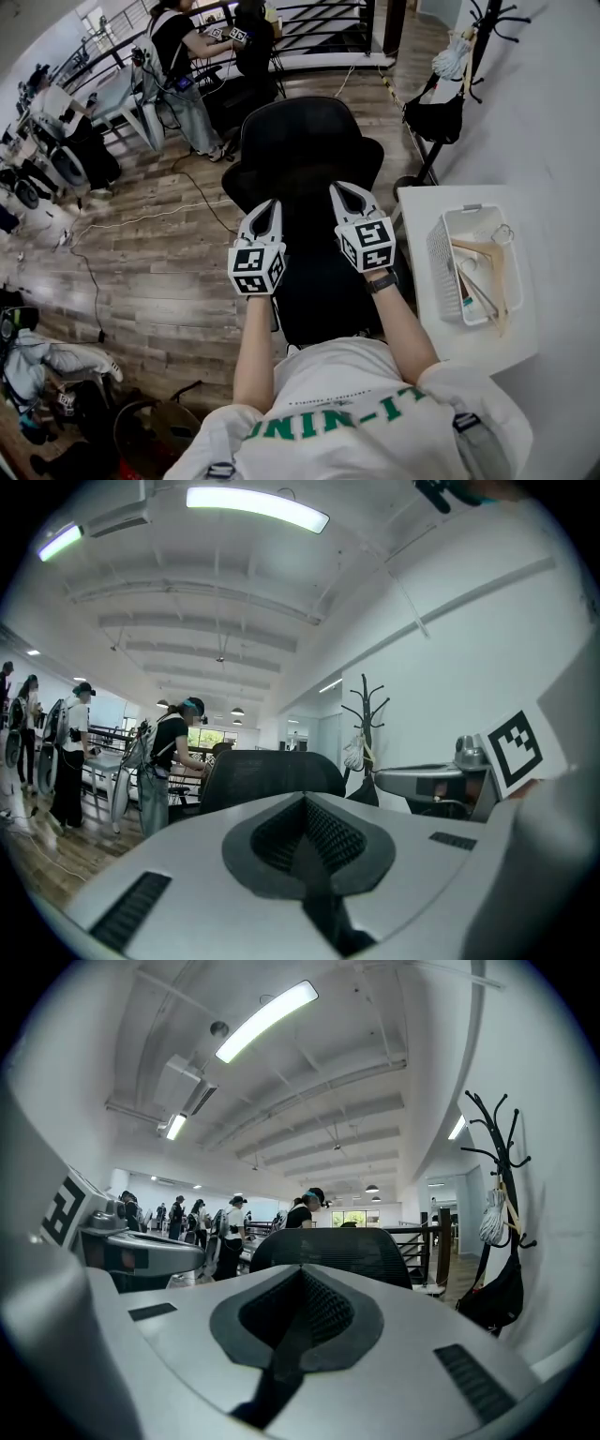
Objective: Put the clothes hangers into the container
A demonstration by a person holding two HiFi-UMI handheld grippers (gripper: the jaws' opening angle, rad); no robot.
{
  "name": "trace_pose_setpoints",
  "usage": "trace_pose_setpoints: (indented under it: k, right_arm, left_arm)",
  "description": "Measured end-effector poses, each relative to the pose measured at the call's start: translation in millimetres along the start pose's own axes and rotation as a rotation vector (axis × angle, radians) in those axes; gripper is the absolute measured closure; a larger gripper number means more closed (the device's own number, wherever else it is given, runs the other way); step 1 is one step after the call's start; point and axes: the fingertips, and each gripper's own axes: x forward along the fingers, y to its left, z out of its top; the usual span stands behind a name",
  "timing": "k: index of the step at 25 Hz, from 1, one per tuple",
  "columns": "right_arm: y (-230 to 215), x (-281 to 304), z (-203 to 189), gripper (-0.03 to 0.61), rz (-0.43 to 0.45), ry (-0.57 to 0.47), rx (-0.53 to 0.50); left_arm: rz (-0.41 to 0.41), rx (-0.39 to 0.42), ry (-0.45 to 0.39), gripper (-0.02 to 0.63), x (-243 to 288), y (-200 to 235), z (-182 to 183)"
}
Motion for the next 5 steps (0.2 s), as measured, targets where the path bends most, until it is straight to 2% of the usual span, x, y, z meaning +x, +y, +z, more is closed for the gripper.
trace_pose_setpoints:
  k: [5]
  right_arm:
    - [-3.9, 0.5, 0.4, 0.565, 0.0, -0.012, 0.004]
  left_arm:
    - [-0.002, 0.012, -0.031, 0.6, 2.8, -2.0, 10.7]
